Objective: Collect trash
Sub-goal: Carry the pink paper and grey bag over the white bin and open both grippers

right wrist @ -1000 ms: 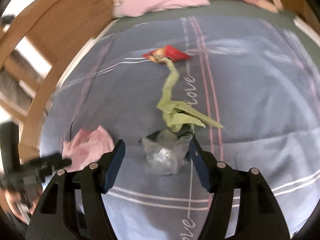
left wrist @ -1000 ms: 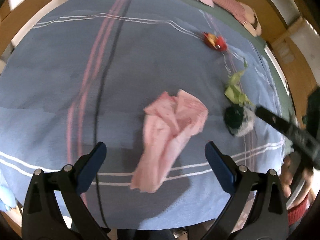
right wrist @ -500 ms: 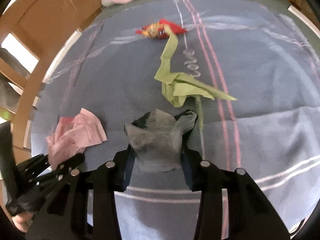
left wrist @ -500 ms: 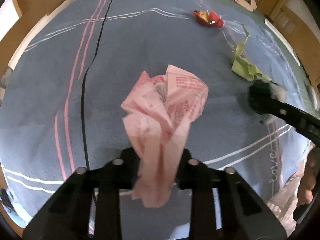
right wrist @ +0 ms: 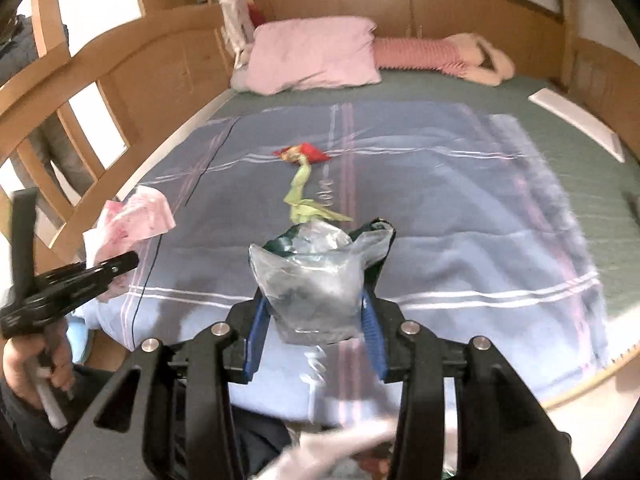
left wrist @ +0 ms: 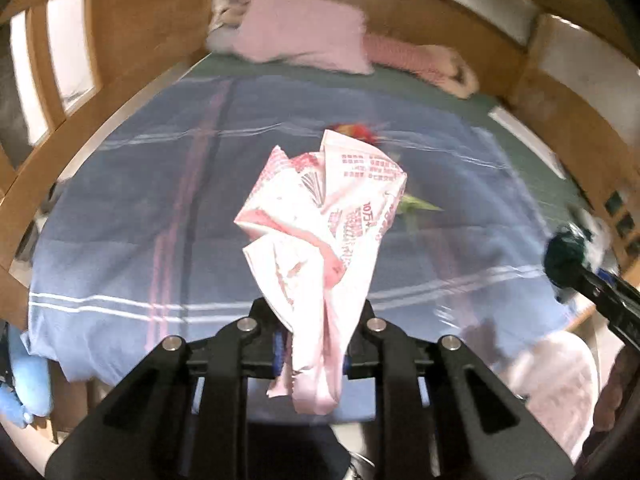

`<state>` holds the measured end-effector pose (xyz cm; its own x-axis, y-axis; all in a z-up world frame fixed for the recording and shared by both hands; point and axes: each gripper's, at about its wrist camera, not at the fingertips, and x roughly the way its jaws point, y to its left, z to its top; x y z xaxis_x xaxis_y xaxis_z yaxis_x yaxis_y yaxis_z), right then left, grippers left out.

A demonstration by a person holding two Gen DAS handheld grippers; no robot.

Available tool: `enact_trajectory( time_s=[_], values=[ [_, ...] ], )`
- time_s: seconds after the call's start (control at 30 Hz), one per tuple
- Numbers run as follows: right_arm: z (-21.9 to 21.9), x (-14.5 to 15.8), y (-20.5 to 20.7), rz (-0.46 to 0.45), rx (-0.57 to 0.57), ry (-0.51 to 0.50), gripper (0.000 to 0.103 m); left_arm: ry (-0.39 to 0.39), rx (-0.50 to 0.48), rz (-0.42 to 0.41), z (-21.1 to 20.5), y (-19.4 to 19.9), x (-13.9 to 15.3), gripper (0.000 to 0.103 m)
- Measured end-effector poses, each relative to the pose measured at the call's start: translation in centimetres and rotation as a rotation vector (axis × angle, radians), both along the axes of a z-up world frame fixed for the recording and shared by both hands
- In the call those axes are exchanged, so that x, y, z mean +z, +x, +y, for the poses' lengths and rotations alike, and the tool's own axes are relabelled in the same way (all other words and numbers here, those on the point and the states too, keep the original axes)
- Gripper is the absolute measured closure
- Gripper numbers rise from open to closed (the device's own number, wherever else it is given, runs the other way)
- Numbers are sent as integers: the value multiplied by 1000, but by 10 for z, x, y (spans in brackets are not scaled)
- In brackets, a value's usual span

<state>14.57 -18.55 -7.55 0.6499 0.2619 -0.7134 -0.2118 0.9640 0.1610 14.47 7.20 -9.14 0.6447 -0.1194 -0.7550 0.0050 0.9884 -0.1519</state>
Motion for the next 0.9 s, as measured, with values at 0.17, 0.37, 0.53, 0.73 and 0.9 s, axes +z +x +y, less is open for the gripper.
enact_trajectory(
  time_s=[0.17, 0.37, 0.53, 0.73, 0.9],
  values=[
    [-33, 21, -55, -50, -17, -9, 61, -49, -131, -37, -45, -38, 23, 83],
    [-82, 18, -122, 7, -74, 6, 61, -109, -249, -31, -87, -74, 35, 83],
    [-103, -12, -144, 155, -75, 7, 55, -98, -342, 18, -128, -89, 22, 83],
    [-157, 10, -162, 57, -254, 124, 32, -70, -468, 86, -167, -104, -4, 83],
    [-204, 29, -177, -45, -424, 283, 32, -38, -678, 137, -211, -127, -25, 65]
  ],
)
